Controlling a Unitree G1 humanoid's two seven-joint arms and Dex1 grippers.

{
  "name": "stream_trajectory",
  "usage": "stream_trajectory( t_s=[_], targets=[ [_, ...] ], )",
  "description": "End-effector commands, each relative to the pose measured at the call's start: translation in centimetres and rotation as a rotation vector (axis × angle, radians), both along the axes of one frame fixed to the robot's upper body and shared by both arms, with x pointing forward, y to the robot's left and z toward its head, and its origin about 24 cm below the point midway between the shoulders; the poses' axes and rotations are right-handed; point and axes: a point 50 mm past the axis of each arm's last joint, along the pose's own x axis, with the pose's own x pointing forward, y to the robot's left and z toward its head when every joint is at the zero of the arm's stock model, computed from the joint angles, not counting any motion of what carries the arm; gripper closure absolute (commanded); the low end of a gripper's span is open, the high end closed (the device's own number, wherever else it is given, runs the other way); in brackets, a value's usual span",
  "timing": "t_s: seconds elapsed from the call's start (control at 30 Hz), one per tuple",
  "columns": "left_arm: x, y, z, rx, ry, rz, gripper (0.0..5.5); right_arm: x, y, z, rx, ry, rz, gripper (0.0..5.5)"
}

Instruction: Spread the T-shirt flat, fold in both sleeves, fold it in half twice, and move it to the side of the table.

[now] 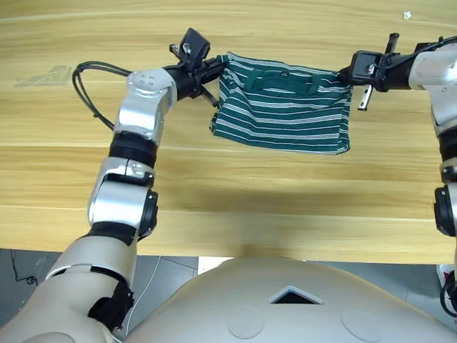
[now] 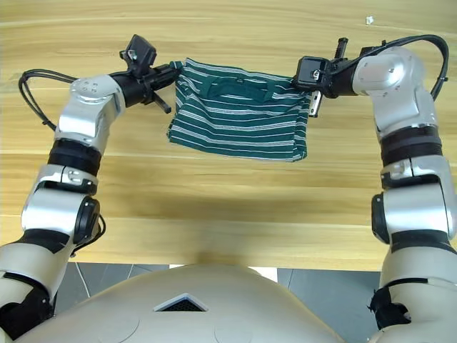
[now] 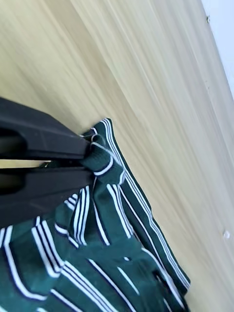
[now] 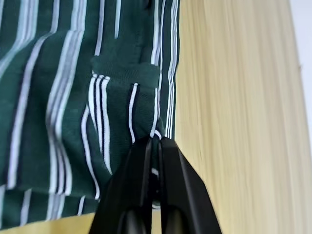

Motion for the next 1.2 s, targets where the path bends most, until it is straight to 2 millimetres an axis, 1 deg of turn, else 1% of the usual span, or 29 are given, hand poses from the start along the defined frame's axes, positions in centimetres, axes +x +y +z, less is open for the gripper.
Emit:
stream_trajectory(
  t_s=[0.03,0.13,0.2,0.27,0.33,0.43,0.53,0.67,0.7,0.77,0.8,0.87,0.97,1.03,1.1,1.2],
  targets=[
    [0.8,-0.9,-0.9,0.024,0.007,0.040,5.01,0.7,0.1,-1.3,-0.013,0.001,-0.050,4.99],
    [1.1,-1.2,-1.2,0.002,-0.008,0.090,4.59,0.5,-0.3,-2.4,-0.016,0.023,-0.072,4.50],
    [1.3,-1.2,-1.3,-0.005,-0.023,0.120,4.32,0.3,-0.5,-2.8,-0.020,0.032,-0.073,4.19],
    [1.3,-0.9,-1.4,-0.005,-0.029,0.150,4.24,0.3,-0.6,-2.8,-0.026,0.017,-0.077,3.80],
    [1.5,-0.5,-1.3,-0.003,-0.044,0.189,4.24,0.6,-0.8,-2.3,-0.007,-0.041,-0.098,3.80],
    [2.1,0.3,-0.4,0.014,-0.110,0.269,4.24,1.4,-1.3,-0.7,0.042,-0.200,-0.168,3.80],
    [2.5,0.7,0.3,0.032,-0.166,0.301,4.24,1.8,-1.7,0.4,0.070,-0.326,-0.208,3.80],
    [2.5,1.1,0.6,0.042,-0.200,0.305,4.24,1.6,-1.7,1.5,0.106,-0.469,-0.205,4.40],
    [2.4,0.9,0.7,0.037,-0.210,0.271,4.24,1.3,-1.2,1.7,0.142,-0.483,-0.168,4.60],
    [2.0,0.4,0.5,0.025,-0.216,0.185,4.50,0.2,-0.1,1.5,0.192,-0.475,-0.079,4.95],
    [1.5,-0.3,0.1,0.013,-0.200,0.110,4.77,-0.6,0.7,1.0,0.203,-0.449,-0.020,5.23],
    [0.3,-2.0,-0.9,-0.007,-0.149,-0.073,5.11,-2.3,2.4,-0.5,0.213,-0.382,0.077,5.50],
    [-1.5,-3.8,-2.0,0.009,-0.101,-0.273,5.49,-3.7,4.3,-2.6,0.225,-0.304,0.136,5.50],
    [-2.4,-4.3,-2.6,0.031,-0.068,-0.357,5.49,-4.4,5.4,-3.7,0.229,-0.261,0.161,5.50],
    [-3.0,-4.2,-3.1,0.055,-0.029,-0.400,5.49,-5.0,6.0,-4.5,0.222,-0.231,0.177,5.50],
    [-3.4,-3.4,-4.1,0.108,0.050,-0.396,5.49,-5.6,5.7,-5.4,0.198,-0.195,0.174,5.50]
  ],
)
